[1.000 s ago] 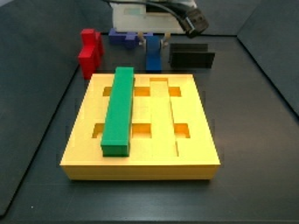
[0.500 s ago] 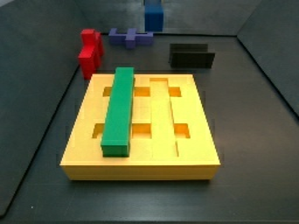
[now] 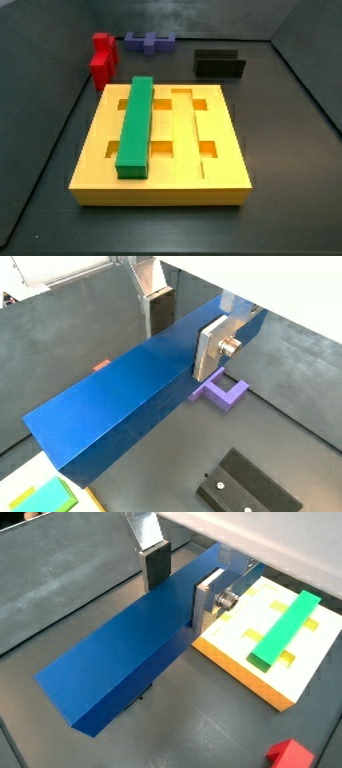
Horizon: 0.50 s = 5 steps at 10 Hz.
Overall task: Pick up the blue object. Move up. Move to above the board. Insert the blue object.
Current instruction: Move to above the board.
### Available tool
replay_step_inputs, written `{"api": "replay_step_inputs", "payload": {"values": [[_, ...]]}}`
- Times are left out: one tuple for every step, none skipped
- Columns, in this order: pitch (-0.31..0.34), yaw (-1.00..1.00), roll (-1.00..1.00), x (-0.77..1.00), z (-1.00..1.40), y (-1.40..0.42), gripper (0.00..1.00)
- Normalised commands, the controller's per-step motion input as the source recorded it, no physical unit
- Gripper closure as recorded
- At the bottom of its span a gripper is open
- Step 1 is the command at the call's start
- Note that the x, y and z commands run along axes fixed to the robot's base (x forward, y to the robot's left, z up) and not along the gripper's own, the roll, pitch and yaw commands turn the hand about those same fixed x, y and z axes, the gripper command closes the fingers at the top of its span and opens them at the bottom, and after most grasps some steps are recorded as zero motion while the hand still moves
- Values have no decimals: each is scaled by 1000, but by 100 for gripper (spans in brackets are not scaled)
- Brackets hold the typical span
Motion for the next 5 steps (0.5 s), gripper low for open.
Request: {"api": "replay_step_inputs", "payload": {"values": [[56,0,9,21,188,-1,100],[193,-161,21,-121,253,-1400,100],[183,-151,28,-123,239,-1400,100],[137,-64,43,-111,250,-1400,100],[121,-20,0,-97,255,-1400,100]]}}
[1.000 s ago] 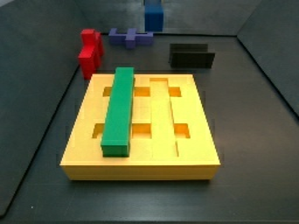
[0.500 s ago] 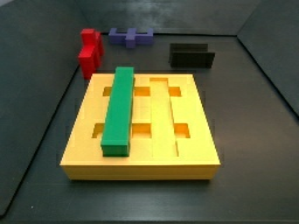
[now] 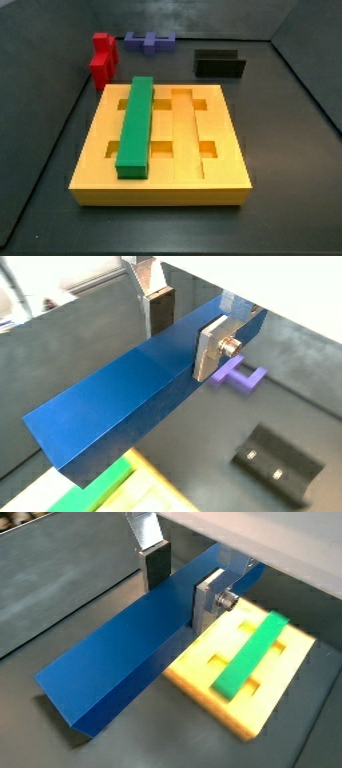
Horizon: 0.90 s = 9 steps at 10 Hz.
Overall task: Pick up the blue object. Move up. Move to above the board. Insert the blue object.
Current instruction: Move to above the board, then insert the blue object.
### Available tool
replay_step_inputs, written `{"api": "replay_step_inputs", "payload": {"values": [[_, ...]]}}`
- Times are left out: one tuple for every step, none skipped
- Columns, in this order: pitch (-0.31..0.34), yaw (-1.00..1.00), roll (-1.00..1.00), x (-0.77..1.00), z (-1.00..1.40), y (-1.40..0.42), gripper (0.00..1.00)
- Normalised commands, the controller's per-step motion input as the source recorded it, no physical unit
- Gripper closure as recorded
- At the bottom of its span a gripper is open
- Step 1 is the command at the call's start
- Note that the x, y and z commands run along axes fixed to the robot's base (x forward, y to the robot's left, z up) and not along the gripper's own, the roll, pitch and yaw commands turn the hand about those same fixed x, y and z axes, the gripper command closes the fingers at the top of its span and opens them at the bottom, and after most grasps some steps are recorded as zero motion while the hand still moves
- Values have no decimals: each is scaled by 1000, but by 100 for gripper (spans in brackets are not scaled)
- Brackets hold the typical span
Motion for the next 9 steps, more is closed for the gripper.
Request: {"api": "replay_step_inputs", "payload": {"values": [[109,-10,8,-92,263,-1400,100],[100,2,6,-69,274,-1400,100],[111,1,-6,-20,196,-988,100],[120,5,20,37,102,-483,100],[123,5,10,57,62,-263,100],[-51,0,-49,0,-49,0,100],[-13,0,-31,0,-3,0,100],[0,0,0,31,0,0,100],[-81,0,57,0,-383,-20,100]]}}
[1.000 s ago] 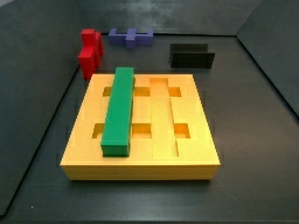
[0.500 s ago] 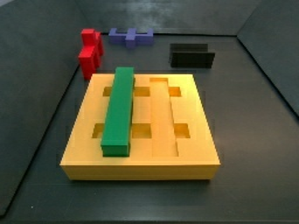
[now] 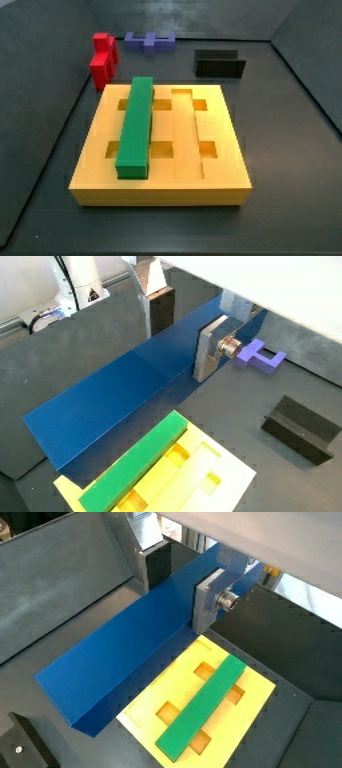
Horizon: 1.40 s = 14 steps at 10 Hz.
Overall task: Pick up the blue object. Move up. Move to above the board. Insert the blue object.
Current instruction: Insert the blue object.
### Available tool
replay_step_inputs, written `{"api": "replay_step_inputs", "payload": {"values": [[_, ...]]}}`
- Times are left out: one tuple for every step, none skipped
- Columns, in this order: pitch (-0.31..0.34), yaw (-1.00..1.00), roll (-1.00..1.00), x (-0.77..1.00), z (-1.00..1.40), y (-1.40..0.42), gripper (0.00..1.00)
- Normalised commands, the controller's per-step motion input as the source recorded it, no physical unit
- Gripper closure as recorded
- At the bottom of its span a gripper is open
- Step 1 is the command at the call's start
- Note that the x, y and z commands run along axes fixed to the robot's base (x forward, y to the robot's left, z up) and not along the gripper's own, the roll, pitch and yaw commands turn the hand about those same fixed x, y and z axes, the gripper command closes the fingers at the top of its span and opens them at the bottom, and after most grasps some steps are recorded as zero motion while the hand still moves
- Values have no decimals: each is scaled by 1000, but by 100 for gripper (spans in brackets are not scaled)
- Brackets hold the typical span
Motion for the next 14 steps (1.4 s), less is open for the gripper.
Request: {"api": "replay_step_inputs", "payload": {"values": [[-154,0,240,9,-700,-123,100],[-123,0,216,123,-766,-131,100],[-131,0,179,126,-803,-154,100],[-94,0,136,257,-906,-166,100],[0,-26,126,357,-714,-51,100],[-46,-97,34,300,-831,-86,100],[-120,-6,-14,186,-989,-37,100],[-136,0,-20,154,-969,-51,100],[-163,31,0,11,-929,-117,100],[-164,49,21,0,-923,-146,100],[-173,71,76,0,-886,-177,100],[-180,46,99,11,-849,-177,100],[-171,31,126,31,-823,-180,100],[-167,34,126,54,-820,-169,100]]}}
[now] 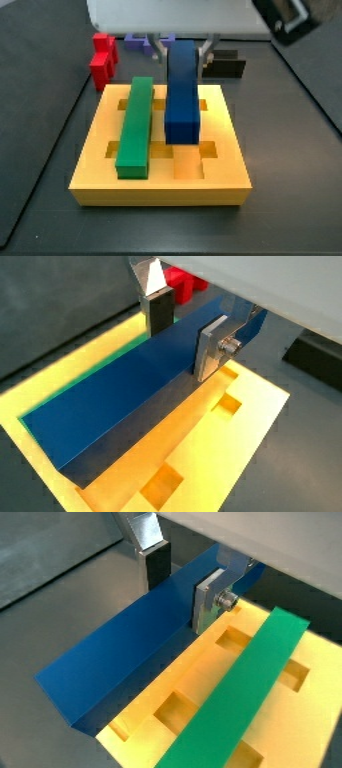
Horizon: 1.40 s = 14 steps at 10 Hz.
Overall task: Pick up the blue object. Move up. Move to above the board. Insert the blue object.
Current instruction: Insert the blue object.
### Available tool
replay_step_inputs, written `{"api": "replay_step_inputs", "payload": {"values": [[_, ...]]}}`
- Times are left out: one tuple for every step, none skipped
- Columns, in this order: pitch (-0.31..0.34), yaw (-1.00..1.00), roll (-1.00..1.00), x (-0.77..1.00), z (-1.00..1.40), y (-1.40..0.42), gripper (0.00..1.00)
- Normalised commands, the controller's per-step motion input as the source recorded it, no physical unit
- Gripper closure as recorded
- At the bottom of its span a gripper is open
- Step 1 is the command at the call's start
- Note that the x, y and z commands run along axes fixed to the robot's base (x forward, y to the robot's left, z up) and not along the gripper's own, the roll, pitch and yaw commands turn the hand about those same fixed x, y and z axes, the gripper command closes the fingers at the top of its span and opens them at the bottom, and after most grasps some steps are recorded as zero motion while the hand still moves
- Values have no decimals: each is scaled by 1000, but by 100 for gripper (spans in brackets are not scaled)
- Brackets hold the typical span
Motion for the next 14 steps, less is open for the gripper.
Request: {"api": "replay_step_inputs", "payload": {"values": [[-100,43,61,197,-709,0,100],[-76,14,60,209,-649,0,100],[-17,0,50,191,-549,0,100],[0,0,63,163,-463,0,100],[0,71,99,146,-280,-86,100],[4,249,199,169,-106,-234,100],[0,269,264,129,-114,-189,100],[0,311,286,83,-114,-171,100],[0,271,267,3,-143,-117,100],[0,0,179,0,-211,0,100],[10,-86,161,-43,-163,23,100],[19,-169,110,-94,-131,86,100],[0,-140,76,-166,-94,11,100],[0,-97,30,-257,-54,0,100]]}}
